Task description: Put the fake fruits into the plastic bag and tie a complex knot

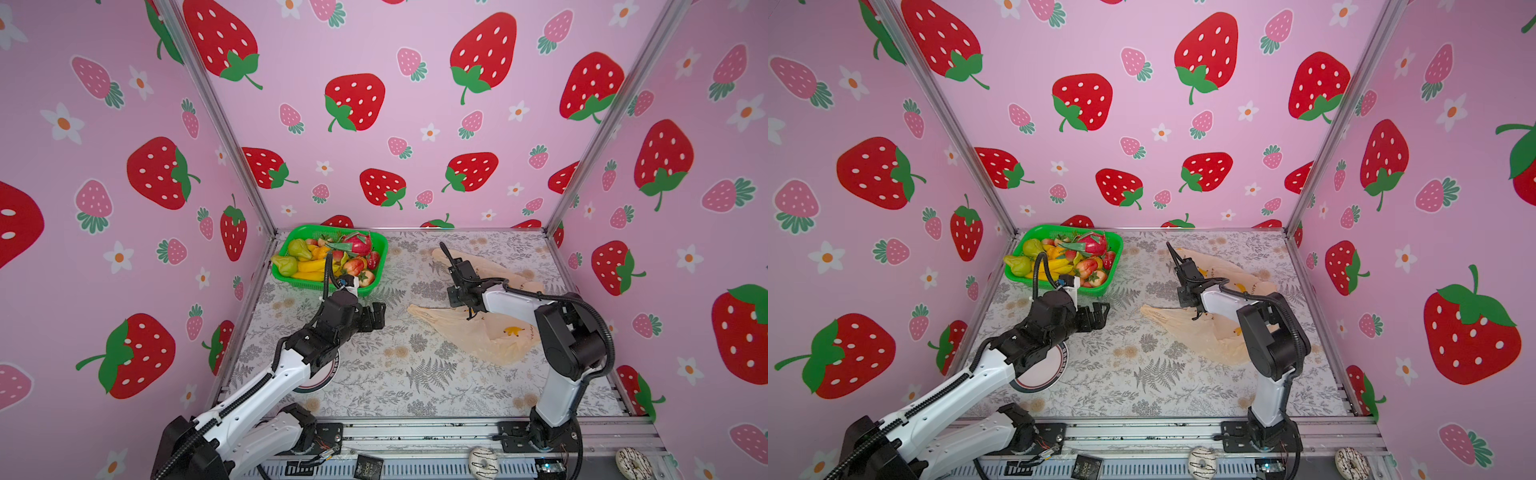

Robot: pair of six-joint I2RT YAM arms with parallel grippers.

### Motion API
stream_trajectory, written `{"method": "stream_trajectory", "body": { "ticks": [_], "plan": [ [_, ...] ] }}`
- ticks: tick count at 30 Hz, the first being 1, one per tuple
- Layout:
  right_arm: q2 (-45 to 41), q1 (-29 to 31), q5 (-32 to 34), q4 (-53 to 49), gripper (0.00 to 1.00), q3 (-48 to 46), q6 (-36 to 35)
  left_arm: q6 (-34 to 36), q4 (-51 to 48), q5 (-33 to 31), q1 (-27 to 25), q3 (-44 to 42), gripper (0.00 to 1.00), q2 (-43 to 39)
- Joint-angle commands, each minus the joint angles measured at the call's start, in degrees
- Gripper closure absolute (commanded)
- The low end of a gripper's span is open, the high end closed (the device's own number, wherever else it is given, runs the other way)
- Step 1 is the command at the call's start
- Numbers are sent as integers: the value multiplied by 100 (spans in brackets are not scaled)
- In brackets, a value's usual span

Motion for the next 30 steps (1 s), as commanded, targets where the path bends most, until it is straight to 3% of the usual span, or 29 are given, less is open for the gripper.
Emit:
{"method": "stream_trajectory", "body": {
  "ticks": [1,5,9,12,15,17,22,25,30],
  "plan": [
    [-898,-106,-567,266,92,-378,-124,-17,-65,-35,-20,58,0,-45],
    [-2299,-445,-2356,589,97,-938,-452,-32,29,65,-28,75,0,-143],
    [-3305,-807,-4291,966,100,-1174,-447,-232,747,286,-28,-103,1,-244],
    [-3577,-901,-5034,1146,100,-1140,-194,-407,1438,572,-32,-255,2,-233],
    [-3658,-1065,-5362,1422,100,-1122,471,-547,1970,799,-35,-372,2,-194],
    [-3658,-1218,-5644,1924,100,-1203,1281,-703,2289,936,-53,-477,2,-205],
    [-3646,-1238,-5944,4336,100,-2020,3494,-1302,3052,680,-203,-952,2,-194],
    [-3631,-1187,-5822,4950,100,-2281,4034,-1521,3247,531,-279,-1052,2,-43],
    [-3720,-1019,-5571,5063,100,-2426,4084,-1883,3470,549,-416,-809,2,367]
  ]
}}
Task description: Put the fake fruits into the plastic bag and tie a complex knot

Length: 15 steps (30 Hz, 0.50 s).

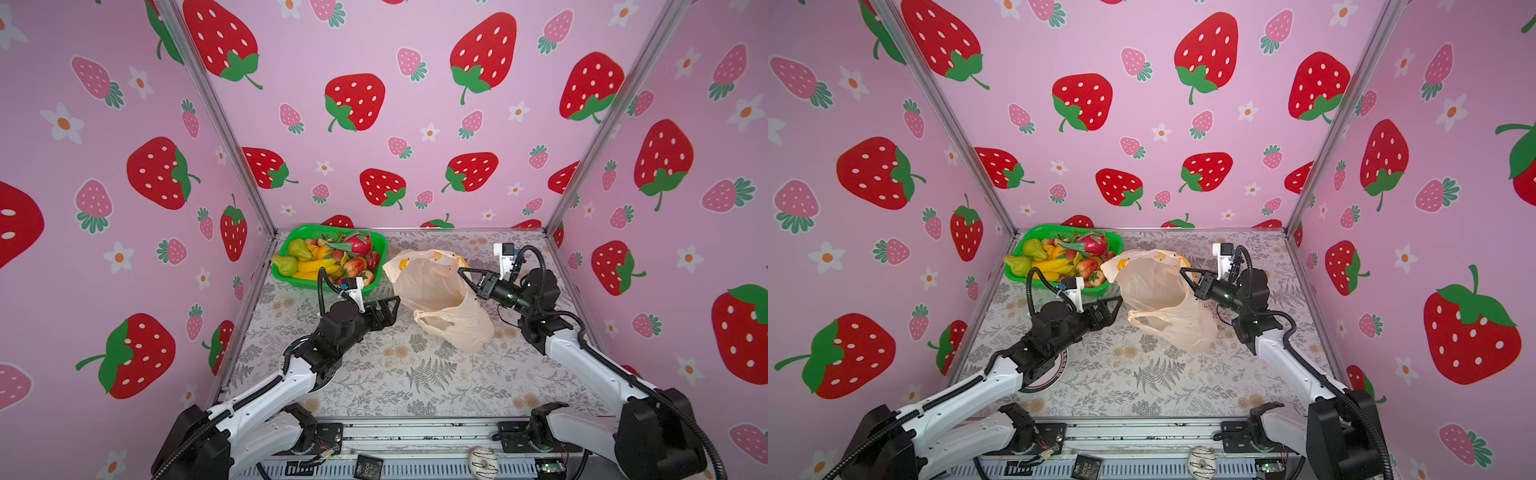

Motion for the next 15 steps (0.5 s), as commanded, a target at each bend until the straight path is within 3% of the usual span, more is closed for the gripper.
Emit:
{"method": "stream_trajectory", "body": {
  "ticks": [1,4,7,11,15],
  "plan": [
    [-106,117,89,723,100,-59,502,-468,434,-155,-104,268,2,232],
    [-101,174,80,880,100,-155,576,-779,351,-269,-112,511,3,582],
    [-94,193,58,1068,100,-260,649,-967,177,-219,-112,860,12,983],
    [-134,196,129,939,100,-281,299,-1106,119,38,-153,1216,44,1456],
    [-419,219,904,-998,98,143,-1583,-1090,281,378,-205,1369,82,1643]
  ]
}}
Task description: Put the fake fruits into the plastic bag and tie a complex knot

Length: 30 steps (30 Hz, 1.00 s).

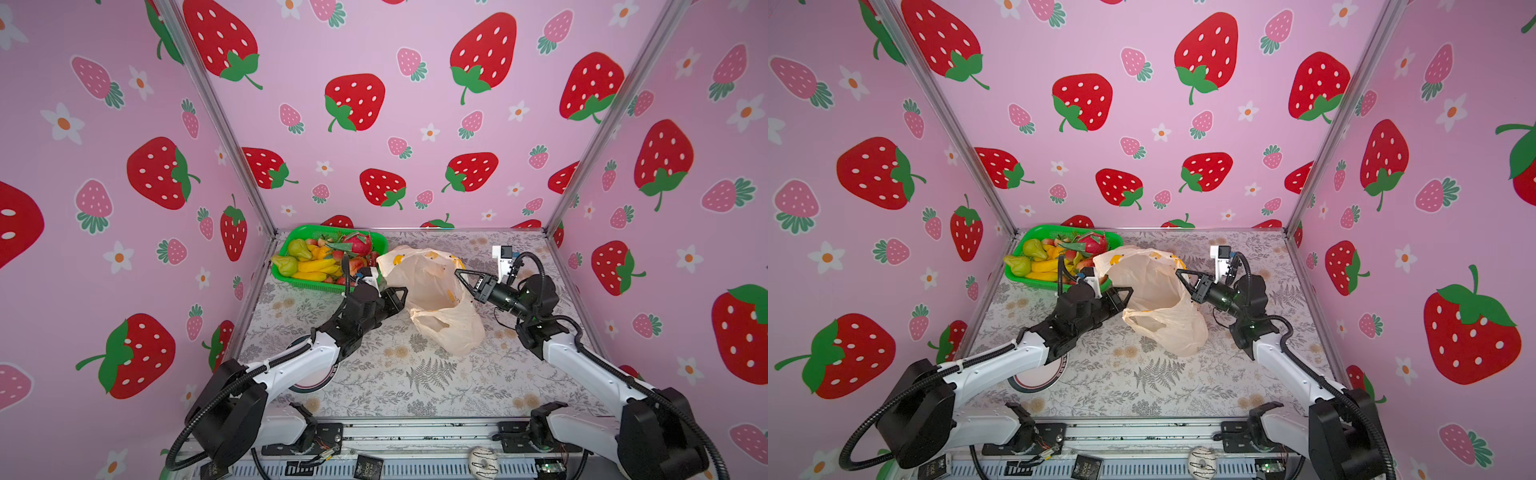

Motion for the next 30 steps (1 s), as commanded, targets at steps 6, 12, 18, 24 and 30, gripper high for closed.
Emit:
{"method": "stream_trajectory", "body": {
  "ticks": [6,12,18,24,30],
  "plan": [
    [-676,120,2160,-3104,80,799,-3487,260,-251,537,-108,580,100,-231],
    [-733,567,3104,-3930,60,1238,-4234,564,-500,556,-220,835,100,-357],
    [-179,934,3698,-4383,53,1709,-4267,673,-537,762,-313,970,100,-277],
    [274,934,3775,-4415,54,1885,-3961,751,-534,740,-324,882,100,-373],
    [341,714,4214,-5111,88,2297,-3897,983,-985,303,-309,835,100,-581]
  ]
}}
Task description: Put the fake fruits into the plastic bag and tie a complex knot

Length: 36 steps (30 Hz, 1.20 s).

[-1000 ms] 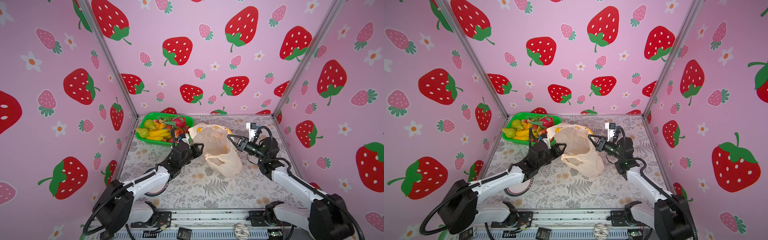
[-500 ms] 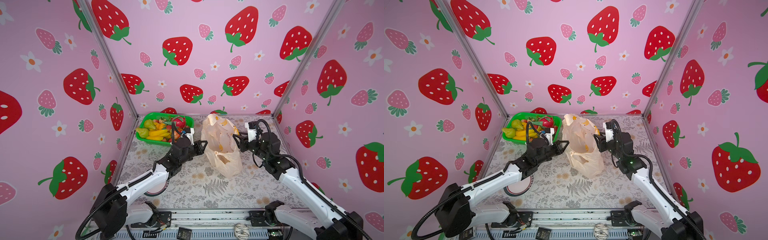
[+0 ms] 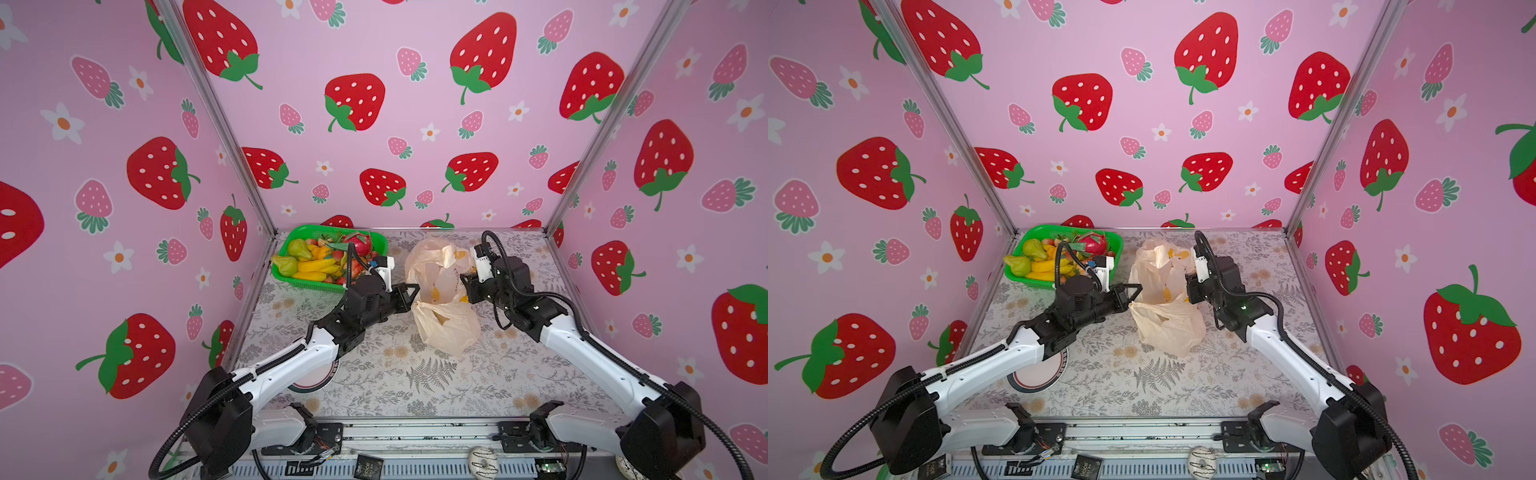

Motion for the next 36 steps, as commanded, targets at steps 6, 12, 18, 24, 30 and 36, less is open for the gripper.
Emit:
{"method": "stream_trajectory", "body": {
  "ticks": [6,12,18,24,30,36],
  "plan": [
    [-482,-1129,-614,-1174,92,681,-144,483,-1078,-1609,166,-395,100,-508],
    [-445,-1343,-2997,-549,94,545,275,834,-918,-1399,429,-626,89,-419],
    [-194,-1333,-3794,105,97,292,994,2239,-756,-1685,133,-581,54,-506],
    [153,-1268,-3712,-253,99,489,1330,3914,-347,-2168,-411,-625,34,-583],
    [215,-1171,-3684,-40,99,356,1968,4732,-294,-2424,-891,-628,30,-517],
    [163,-1019,-3236,322,99,123,2430,5075,-173,-2802,-1546,-908,21,-917]
  ]
}}
